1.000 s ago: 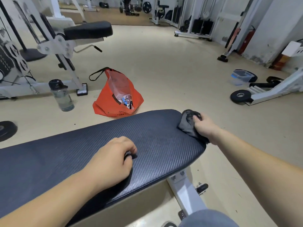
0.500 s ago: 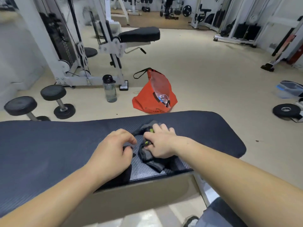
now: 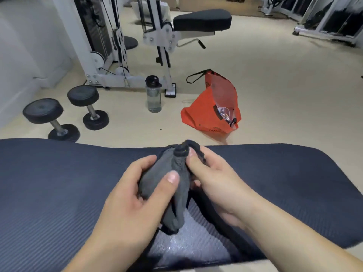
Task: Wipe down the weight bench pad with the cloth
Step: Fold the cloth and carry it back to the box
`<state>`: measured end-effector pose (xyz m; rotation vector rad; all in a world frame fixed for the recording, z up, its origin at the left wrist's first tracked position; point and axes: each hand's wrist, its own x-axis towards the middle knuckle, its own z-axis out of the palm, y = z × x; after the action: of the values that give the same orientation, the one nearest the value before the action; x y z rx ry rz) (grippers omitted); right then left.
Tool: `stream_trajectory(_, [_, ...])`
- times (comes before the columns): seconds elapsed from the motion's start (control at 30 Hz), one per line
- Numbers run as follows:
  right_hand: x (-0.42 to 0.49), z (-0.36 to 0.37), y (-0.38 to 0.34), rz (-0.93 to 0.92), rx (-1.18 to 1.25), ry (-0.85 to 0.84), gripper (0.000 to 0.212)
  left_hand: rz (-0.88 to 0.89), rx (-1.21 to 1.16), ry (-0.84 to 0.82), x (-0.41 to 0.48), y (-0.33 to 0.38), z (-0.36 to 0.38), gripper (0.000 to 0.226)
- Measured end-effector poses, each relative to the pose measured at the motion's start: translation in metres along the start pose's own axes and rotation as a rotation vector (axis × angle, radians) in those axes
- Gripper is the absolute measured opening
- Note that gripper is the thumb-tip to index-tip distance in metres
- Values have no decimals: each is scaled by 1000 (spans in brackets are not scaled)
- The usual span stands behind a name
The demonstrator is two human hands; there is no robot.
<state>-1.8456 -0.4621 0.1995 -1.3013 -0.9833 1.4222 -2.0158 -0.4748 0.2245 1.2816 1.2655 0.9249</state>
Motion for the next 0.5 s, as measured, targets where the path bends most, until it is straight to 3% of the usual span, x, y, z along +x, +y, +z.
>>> stream_trajectory(0.17, [37, 0, -4, 154, 276, 42, 38, -188, -232, -24, 57, -20, -1, 98])
stream_trajectory(0.3, [40, 3, -36, 309, 498, 168, 40, -323, -392, -82, 69, 7, -2, 49])
stream_trajectory(0.4, [26, 2, -88, 371, 578, 183, 35, -425, -458, -61, 69, 60, 5, 41])
stream_trajectory(0.5, [5, -10, -167, 337, 619, 176, 18, -417, -260, -65, 62, 142, 12, 33])
